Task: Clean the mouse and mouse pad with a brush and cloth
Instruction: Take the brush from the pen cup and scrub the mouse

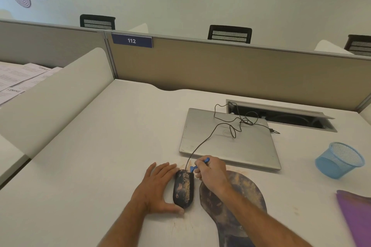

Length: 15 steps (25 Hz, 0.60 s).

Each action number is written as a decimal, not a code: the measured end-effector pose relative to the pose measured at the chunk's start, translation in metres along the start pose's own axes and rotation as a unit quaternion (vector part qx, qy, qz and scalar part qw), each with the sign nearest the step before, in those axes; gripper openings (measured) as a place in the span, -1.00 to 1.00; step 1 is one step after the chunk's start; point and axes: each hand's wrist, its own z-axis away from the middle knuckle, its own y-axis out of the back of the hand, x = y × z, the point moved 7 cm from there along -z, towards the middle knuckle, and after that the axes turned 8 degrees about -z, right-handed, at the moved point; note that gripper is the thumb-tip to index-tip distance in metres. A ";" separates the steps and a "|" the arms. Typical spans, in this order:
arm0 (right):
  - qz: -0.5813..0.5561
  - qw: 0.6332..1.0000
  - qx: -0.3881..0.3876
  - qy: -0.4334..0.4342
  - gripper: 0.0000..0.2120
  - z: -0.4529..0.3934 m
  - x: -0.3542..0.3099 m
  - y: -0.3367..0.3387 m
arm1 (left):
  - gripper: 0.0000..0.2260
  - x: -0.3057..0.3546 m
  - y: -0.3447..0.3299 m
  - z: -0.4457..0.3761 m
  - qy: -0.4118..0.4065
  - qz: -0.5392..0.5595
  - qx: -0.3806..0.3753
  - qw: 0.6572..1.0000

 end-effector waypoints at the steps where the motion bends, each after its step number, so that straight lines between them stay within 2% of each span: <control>1: 0.004 1.000 -0.005 0.002 -0.86 0.002 0.000 -0.001 | 0.15 0.000 0.000 0.000 0.000 0.000 0.000 1.000; 5: -0.009 0.999 0.020 0.031 -0.82 0.010 -0.006 0.004 | 0.14 0.001 0.002 0.001 -0.002 0.002 0.005 1.000; 8: 0.039 0.998 -0.001 0.045 -0.77 0.019 -0.008 0.003 | 0.14 0.002 0.004 0.001 -0.004 0.004 0.004 1.000; 11: 0.015 0.998 0.011 0.060 -0.76 0.026 -0.008 0.007 | 0.14 0.002 0.005 0.001 -0.003 -0.006 0.002 1.000; 15: 0.043 0.996 -0.011 0.074 -0.75 0.034 -0.007 0.007 | 0.15 0.003 0.005 0.001 -0.001 -0.002 -0.007 1.000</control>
